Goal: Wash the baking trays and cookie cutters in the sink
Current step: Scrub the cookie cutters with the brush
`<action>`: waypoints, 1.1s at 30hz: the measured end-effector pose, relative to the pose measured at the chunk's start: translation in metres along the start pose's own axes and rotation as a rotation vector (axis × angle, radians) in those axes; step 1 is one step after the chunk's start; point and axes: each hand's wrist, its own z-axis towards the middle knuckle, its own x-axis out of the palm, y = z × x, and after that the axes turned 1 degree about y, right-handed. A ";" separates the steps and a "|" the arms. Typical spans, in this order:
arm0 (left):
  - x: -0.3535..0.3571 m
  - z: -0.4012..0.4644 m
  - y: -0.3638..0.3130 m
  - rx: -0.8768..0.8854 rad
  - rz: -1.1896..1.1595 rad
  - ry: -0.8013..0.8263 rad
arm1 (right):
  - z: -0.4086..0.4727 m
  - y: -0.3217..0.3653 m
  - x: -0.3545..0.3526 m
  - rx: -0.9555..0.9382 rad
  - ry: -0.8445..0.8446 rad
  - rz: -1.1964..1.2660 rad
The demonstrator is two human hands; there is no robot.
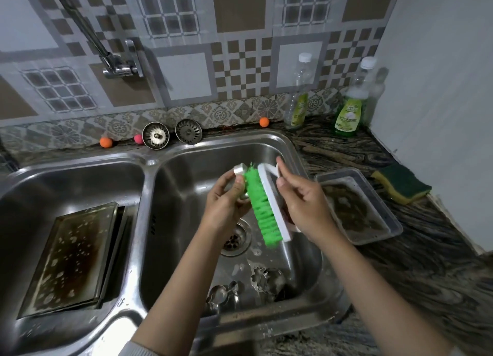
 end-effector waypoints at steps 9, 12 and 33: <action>-0.006 0.006 0.005 0.048 0.278 -0.149 | 0.000 -0.002 -0.007 0.005 -0.068 0.125; -0.002 0.005 0.012 0.013 0.232 -0.138 | 0.000 -0.006 -0.004 0.019 -0.081 0.109; -0.017 -0.003 0.009 -0.114 0.110 0.397 | 0.000 -0.022 -0.009 0.097 -0.182 -0.045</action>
